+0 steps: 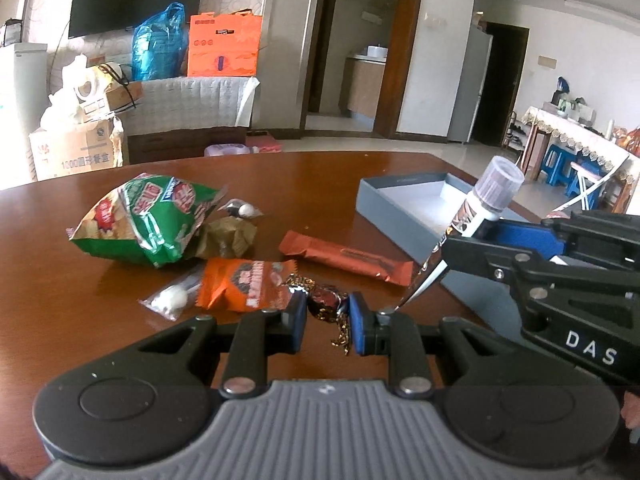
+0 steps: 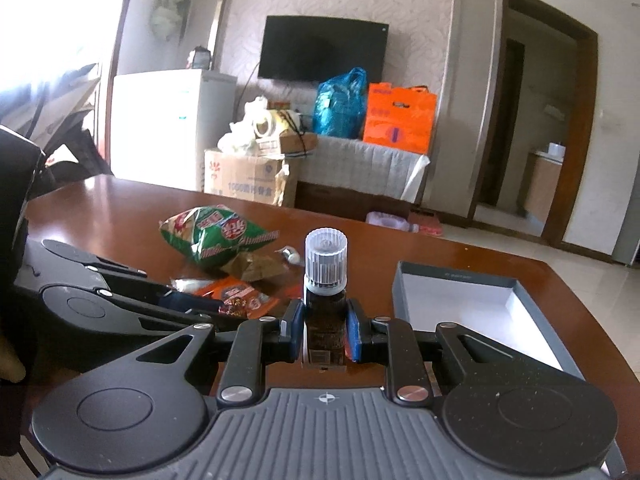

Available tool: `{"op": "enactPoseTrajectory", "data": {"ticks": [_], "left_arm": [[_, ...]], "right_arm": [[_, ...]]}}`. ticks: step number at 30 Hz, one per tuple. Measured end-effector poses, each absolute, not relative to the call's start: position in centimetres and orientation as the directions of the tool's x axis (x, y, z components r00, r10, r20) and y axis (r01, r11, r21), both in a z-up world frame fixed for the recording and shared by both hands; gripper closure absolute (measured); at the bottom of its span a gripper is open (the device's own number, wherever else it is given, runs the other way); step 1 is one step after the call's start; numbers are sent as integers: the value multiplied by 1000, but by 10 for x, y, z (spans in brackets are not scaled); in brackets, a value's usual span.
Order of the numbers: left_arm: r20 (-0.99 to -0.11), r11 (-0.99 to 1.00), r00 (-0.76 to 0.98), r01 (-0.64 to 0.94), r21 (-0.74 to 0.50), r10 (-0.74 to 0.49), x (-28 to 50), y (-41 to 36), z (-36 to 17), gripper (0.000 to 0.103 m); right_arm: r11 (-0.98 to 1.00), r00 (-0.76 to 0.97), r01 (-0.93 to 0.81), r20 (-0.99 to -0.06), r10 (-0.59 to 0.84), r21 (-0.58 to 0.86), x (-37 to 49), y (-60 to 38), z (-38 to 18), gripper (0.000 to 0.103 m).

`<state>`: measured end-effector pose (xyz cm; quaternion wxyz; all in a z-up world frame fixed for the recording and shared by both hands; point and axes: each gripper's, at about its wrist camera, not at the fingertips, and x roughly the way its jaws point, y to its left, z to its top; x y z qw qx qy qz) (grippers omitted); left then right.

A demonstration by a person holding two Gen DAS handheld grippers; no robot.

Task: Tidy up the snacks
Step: 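Carry the tube and candy into the grey box and open both tools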

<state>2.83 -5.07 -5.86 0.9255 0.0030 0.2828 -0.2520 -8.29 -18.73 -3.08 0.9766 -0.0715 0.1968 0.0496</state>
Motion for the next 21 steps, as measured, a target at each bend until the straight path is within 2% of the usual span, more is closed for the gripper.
{"op": "enactPoseTrajectory", "data": {"ticks": [21], "left_arm": [[-477,813,682,567,-136,-555,33,-116,-25,82]], "right_arm": [[999,956,21,-292,-29,-31,-98,-241,-6,79]]}}
